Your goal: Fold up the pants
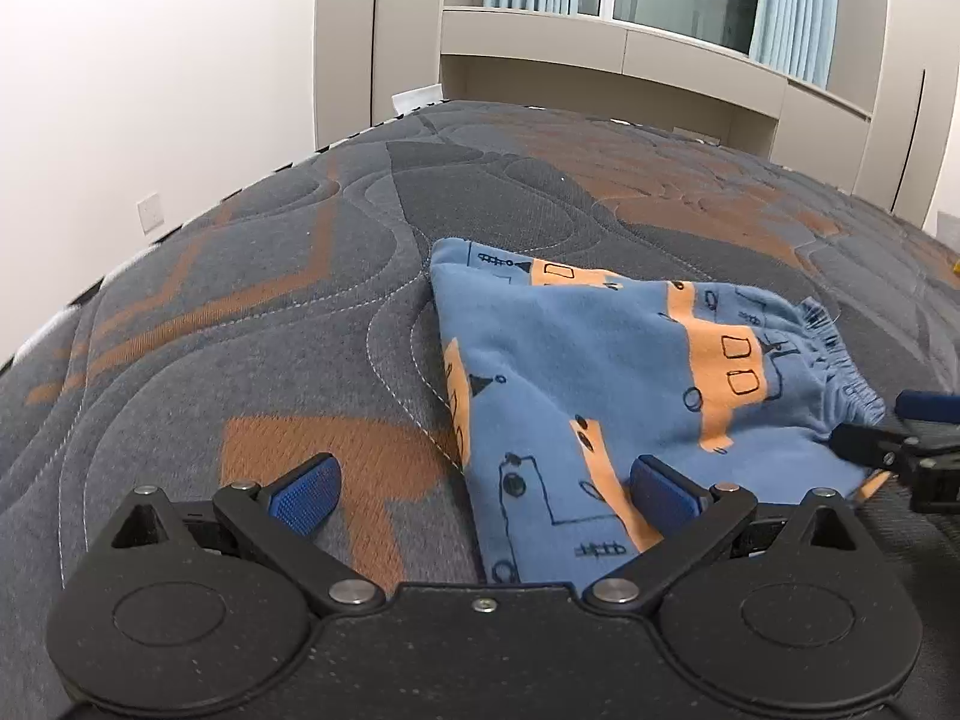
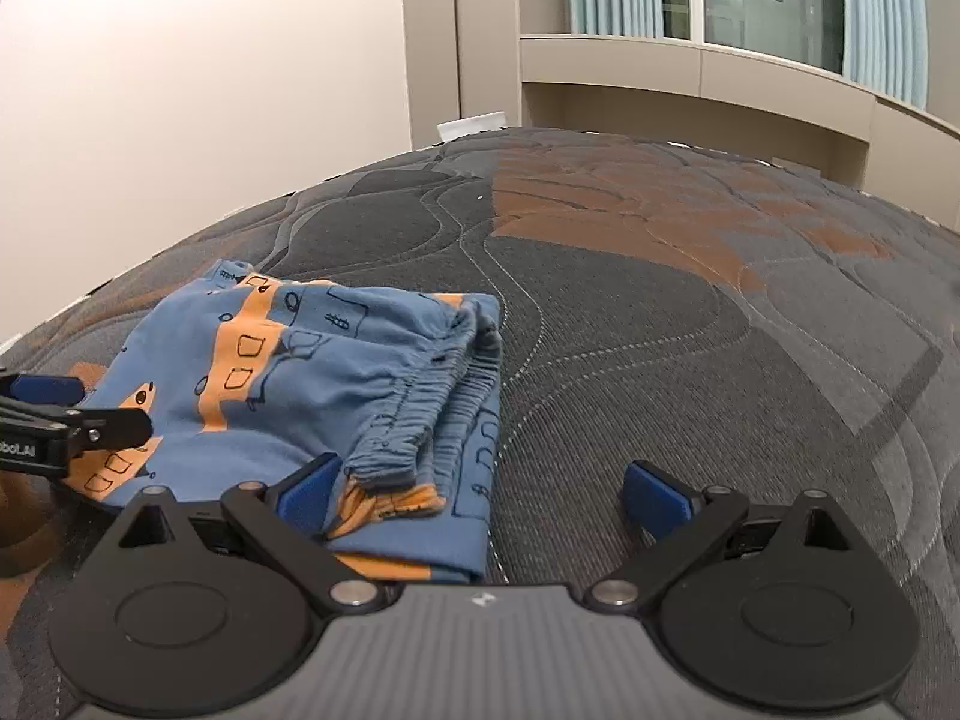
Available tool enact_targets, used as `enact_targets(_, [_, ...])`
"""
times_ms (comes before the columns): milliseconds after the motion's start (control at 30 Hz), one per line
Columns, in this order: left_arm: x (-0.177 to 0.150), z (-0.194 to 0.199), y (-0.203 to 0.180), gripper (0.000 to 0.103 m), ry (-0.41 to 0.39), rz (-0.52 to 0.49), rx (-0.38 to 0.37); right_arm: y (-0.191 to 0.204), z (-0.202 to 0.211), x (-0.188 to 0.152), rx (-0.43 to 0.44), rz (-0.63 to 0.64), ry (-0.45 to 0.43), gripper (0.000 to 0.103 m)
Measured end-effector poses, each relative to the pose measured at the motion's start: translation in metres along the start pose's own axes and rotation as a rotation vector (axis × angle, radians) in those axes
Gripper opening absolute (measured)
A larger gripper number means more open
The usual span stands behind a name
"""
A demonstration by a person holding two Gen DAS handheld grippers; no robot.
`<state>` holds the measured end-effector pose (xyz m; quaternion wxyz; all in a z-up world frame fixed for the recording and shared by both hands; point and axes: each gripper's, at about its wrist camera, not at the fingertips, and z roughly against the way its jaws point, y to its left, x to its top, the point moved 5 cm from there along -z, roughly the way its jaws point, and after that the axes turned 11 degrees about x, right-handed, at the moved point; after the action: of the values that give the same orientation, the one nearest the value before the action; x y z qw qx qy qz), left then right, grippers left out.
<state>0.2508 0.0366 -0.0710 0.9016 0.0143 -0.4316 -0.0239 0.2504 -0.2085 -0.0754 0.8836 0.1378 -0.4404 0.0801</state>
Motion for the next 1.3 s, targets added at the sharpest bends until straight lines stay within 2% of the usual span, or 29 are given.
enact_targets(67, [-0.003,0.002,0.002,0.102,-0.005,0.012,-0.011,0.001,0.002,0.0,0.0,-0.004,-0.008,0.101])
enact_targets(133, [-0.006,0.004,0.005,0.102,-0.012,0.028,-0.024,0.002,0.011,0.005,0.017,-0.008,-0.054,0.101])
enact_targets(200, [-0.006,0.004,0.007,0.102,-0.015,0.038,-0.029,0.003,0.017,0.019,0.034,-0.022,-0.099,0.101])
enact_targets(300, [-0.006,0.003,0.007,0.102,-0.017,0.038,-0.028,0.007,0.016,0.042,0.047,0.002,-0.124,0.103])
enact_targets(400, [-0.007,0.004,0.005,0.102,-0.018,0.029,-0.021,0.007,-0.007,0.056,0.027,0.013,-0.097,0.103])
enact_targets(500, [-0.007,0.003,0.005,0.103,-0.02,0.03,-0.021,0.009,-0.028,0.071,0.055,0.021,-0.09,0.103])
enact_targets(567, [-0.008,0.003,0.005,0.103,-0.022,0.032,-0.022,0.012,-0.042,0.077,0.042,0.056,-0.057,0.103])
enact_targets(633, [-0.008,0.003,0.005,0.103,-0.023,0.034,-0.024,0.016,-0.06,0.074,0.019,0.109,0.003,0.103])
enact_targets(733, [-0.008,0.002,0.006,0.102,-0.022,0.032,-0.023,0.015,-0.077,0.066,0.012,0.136,0.037,0.103])
enact_targets(867, [-0.008,0.002,0.005,0.103,-0.023,0.028,-0.02,0.003,-0.07,0.06,0.055,0.047,-0.019,0.103])
enact_targets(1033, [-0.008,0.001,0.005,0.103,-0.025,0.027,-0.017,-0.013,-0.041,0.054,0.054,-0.016,-0.09,0.103])
enact_targets(1167, [-0.009,0.001,0.005,0.103,-0.027,0.026,-0.017,-0.029,-0.042,0.036,0.031,-0.078,-0.044,0.103])
enact_targets(1200, [-0.009,0.001,0.005,0.103,-0.028,0.026,-0.016,-0.034,-0.042,0.034,0.048,-0.1,-0.044,0.103])
enact_targets(1300, [-0.009,0.002,0.005,0.103,-0.03,0.027,-0.016,-0.039,-0.034,0.037,0.068,-0.129,-0.09,0.103])
